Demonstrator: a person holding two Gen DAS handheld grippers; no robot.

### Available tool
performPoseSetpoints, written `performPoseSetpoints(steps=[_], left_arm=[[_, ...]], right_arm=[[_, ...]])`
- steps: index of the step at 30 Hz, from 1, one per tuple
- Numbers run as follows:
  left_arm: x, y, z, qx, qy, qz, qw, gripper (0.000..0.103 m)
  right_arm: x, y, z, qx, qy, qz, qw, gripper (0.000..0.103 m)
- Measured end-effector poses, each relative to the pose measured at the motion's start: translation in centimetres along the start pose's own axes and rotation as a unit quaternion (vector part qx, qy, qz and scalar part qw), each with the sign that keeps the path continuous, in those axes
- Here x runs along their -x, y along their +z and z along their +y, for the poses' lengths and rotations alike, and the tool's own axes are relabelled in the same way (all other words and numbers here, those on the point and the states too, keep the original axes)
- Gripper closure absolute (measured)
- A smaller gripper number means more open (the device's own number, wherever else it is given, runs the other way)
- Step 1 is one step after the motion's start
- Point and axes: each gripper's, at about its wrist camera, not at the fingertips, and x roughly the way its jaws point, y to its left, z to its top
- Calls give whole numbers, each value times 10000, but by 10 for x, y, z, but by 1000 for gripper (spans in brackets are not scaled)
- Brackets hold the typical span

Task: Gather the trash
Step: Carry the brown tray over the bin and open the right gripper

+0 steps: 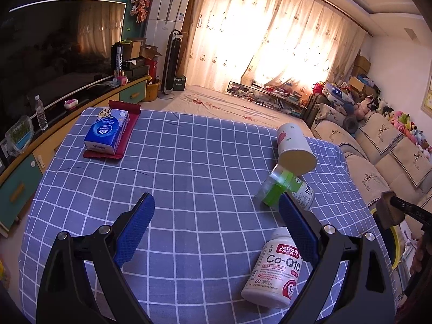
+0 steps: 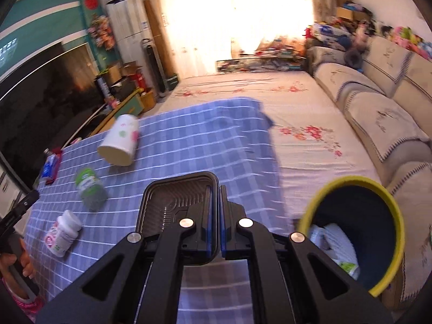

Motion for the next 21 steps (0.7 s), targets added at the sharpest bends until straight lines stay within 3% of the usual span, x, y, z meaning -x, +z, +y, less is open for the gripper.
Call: performPoseSetpoints(steps=[8, 13, 15, 16, 21], left_arm=[[2, -1, -5, -83, -45, -26, 10000, 11], [1, -3, -11, -167, -101, 11, 9998, 11], [1, -3, -13, -213, -121, 5, 9997, 11], [2, -3, -14, -226, -130, 1, 9997, 11], [2, -4, -18, -268, -224, 29, 9994, 11]], right_arm=[[-1, -22, -102, -932, -1041, 180, 9900, 99], [-16, -34, -142, -1234, -1512, 456, 9797, 97], [-17, -38, -149, -1320, -1654, 420, 9765, 81], [-18, -39, -150, -1327, -1711, 387, 9755, 68], [-10, -39, -141, -1331, -1541, 143, 9789, 63]])
